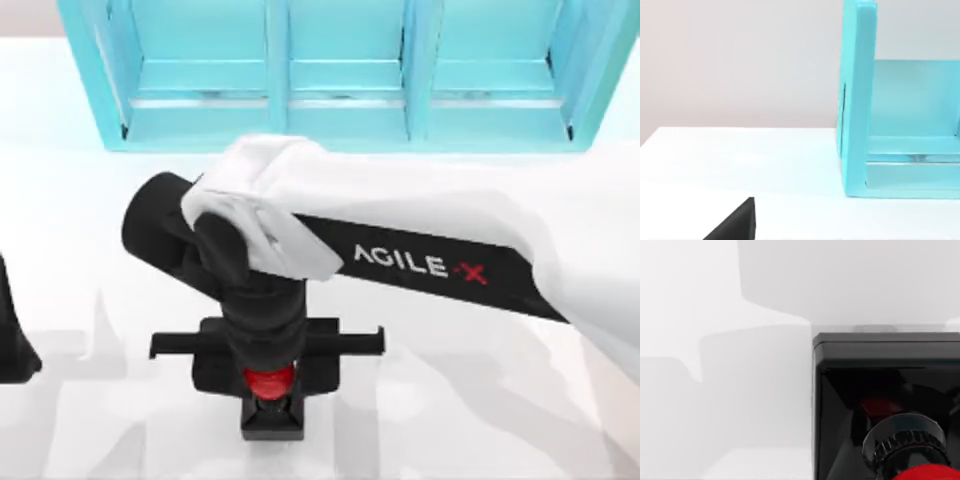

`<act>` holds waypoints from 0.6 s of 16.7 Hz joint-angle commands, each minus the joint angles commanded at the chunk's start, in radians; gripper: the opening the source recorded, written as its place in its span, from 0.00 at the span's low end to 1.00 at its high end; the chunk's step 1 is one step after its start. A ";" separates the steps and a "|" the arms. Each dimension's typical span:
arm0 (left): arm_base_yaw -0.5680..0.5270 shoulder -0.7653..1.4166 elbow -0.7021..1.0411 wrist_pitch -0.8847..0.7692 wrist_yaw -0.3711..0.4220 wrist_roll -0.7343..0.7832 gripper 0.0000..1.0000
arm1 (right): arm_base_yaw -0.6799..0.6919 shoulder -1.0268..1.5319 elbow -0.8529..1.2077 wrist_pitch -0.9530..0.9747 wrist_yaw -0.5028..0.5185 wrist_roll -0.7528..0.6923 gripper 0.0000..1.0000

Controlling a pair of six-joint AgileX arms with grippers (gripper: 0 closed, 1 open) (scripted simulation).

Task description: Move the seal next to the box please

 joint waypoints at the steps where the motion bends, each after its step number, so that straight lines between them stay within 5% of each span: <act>1: 0.000 0.000 0.000 0.000 0.000 0.000 1.00 | 0.000 -0.004 0.023 -0.028 0.000 0.000 0.00; 10: 0.000 0.000 0.000 0.000 0.000 0.000 1.00 | -0.002 -0.014 0.096 -0.123 0.000 -0.003 0.00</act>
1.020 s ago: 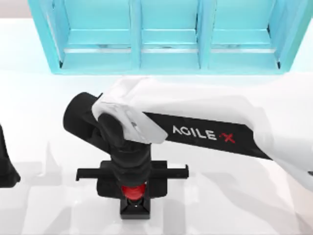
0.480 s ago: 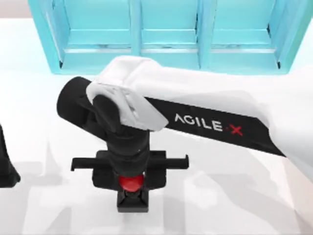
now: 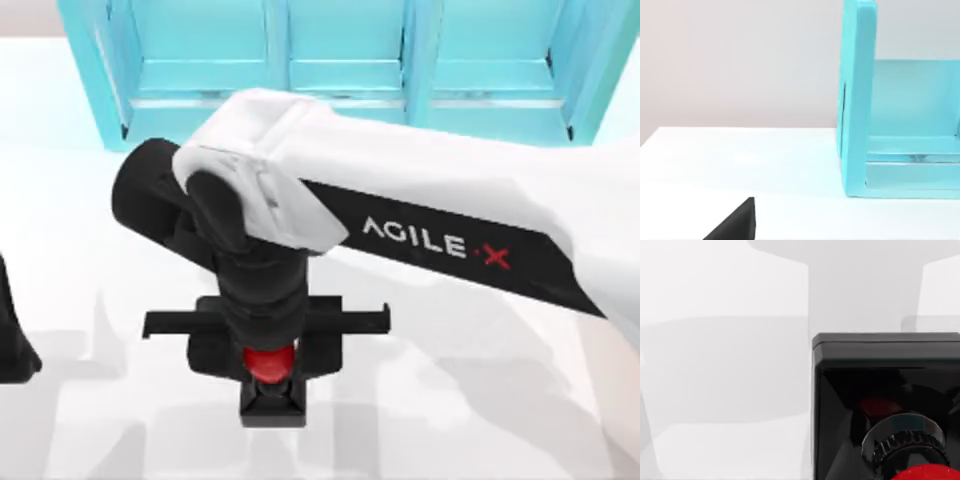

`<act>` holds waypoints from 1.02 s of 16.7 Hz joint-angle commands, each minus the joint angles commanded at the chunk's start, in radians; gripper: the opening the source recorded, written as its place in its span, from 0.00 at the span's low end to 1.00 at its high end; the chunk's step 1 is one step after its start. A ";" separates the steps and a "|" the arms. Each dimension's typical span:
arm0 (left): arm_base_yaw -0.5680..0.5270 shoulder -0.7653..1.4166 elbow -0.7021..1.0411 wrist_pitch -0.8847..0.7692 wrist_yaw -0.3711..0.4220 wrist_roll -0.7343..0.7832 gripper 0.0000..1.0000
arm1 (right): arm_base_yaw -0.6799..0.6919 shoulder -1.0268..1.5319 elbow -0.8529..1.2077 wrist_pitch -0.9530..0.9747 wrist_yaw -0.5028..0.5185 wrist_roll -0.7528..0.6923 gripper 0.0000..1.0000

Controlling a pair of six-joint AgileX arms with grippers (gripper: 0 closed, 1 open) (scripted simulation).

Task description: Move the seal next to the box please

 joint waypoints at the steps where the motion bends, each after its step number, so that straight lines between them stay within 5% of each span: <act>1: 0.000 0.000 0.000 0.000 0.000 0.000 1.00 | -0.011 -0.004 0.000 -0.005 0.000 -0.011 0.00; 5: 0.000 0.000 0.000 0.000 0.000 0.000 1.00 | -0.158 -0.051 0.004 -0.052 -0.001 -0.159 0.00; 13: 0.000 0.000 0.000 0.000 0.000 0.000 1.00 | -0.674 -0.200 -0.001 -0.201 -0.002 -0.681 0.00; 17: 0.000 0.000 0.000 0.000 0.000 0.000 1.00 | -0.792 -0.247 -0.005 -0.243 -0.002 -0.800 0.00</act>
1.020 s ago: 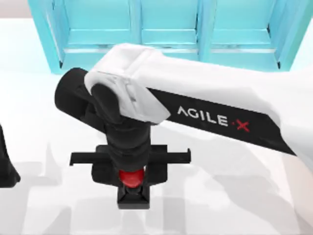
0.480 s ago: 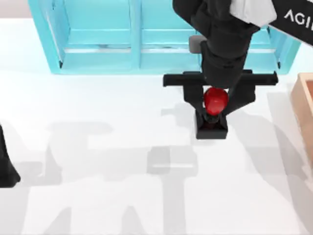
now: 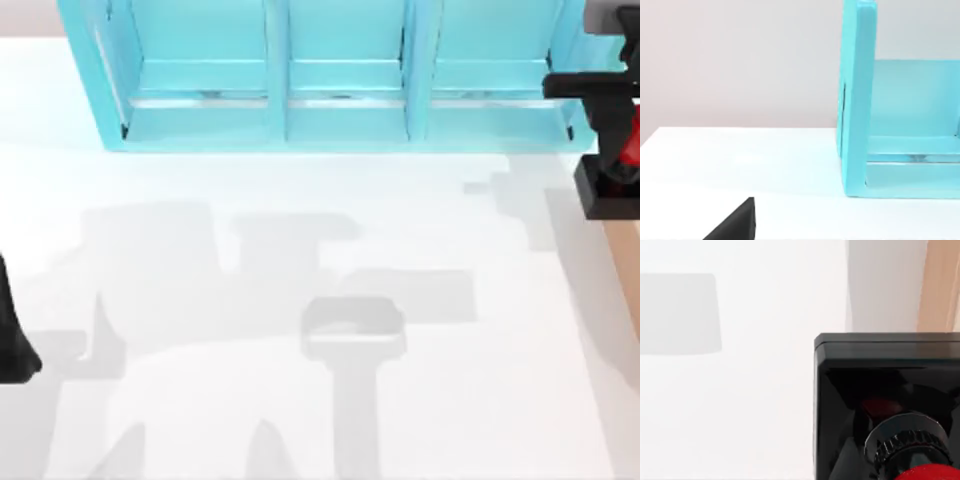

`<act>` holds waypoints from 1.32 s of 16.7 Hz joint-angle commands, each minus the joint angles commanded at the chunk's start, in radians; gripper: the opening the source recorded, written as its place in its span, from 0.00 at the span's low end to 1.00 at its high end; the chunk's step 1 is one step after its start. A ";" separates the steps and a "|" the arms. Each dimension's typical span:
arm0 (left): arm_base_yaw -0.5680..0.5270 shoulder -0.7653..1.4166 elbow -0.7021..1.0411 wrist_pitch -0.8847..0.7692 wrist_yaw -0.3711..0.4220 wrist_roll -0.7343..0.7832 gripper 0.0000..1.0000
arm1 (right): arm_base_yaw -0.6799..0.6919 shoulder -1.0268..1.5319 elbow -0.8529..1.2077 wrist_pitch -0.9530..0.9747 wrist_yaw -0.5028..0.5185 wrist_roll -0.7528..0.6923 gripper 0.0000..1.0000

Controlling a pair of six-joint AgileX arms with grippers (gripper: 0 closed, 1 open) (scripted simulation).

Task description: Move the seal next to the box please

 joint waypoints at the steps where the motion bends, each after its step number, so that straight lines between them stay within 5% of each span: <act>1: 0.000 0.000 0.000 0.000 0.000 0.000 1.00 | -0.003 -0.001 0.000 -0.001 0.000 -0.003 0.00; 22: 0.000 0.000 0.000 0.000 0.000 0.000 1.00 | 0.001 -0.020 -0.284 0.264 0.000 0.001 0.00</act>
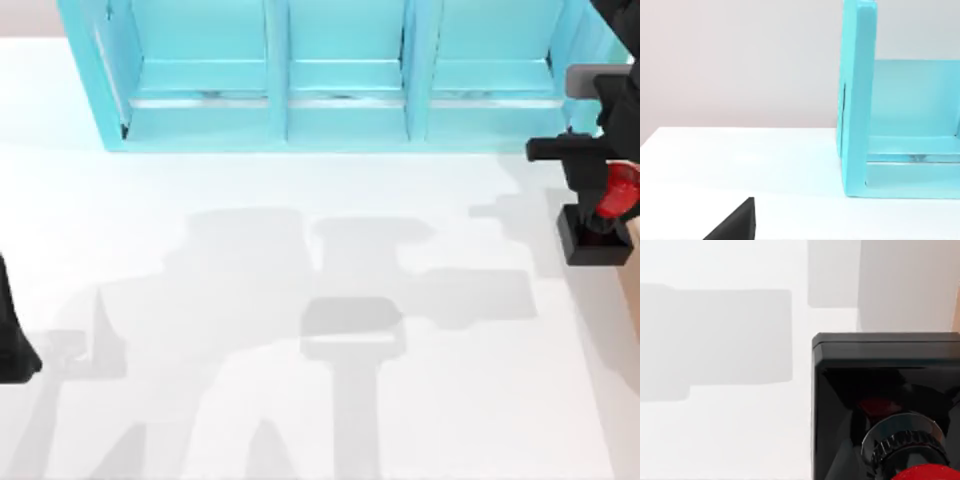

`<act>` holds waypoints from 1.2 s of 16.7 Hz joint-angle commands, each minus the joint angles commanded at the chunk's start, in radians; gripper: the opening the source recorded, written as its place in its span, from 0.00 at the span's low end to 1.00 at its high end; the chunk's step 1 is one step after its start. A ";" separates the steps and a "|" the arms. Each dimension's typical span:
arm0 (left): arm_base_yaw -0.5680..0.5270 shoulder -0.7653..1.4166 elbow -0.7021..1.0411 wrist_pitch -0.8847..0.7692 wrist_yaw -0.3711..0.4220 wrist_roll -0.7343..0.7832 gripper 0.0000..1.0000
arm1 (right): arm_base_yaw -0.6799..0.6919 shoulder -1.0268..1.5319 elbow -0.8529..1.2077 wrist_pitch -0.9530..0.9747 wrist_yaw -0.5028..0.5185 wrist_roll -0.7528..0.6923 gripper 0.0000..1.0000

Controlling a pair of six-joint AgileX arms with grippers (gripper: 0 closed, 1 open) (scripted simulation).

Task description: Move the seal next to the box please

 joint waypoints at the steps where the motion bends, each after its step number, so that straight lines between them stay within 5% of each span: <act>1: 0.000 0.000 0.000 0.000 0.000 0.000 1.00 | 0.000 0.000 0.000 0.000 0.000 0.000 0.00; 3: 0.000 0.000 0.000 0.000 0.000 0.000 1.00 | 0.000 0.000 0.000 0.000 0.000 0.000 0.00; 16: 0.000 0.000 0.000 0.000 0.000 0.000 1.00 | 0.000 0.000 0.000 0.000 0.000 0.000 0.98; 20: 0.000 0.000 0.000 0.000 0.000 0.000 1.00 | 0.000 0.000 0.000 0.000 0.000 0.000 1.00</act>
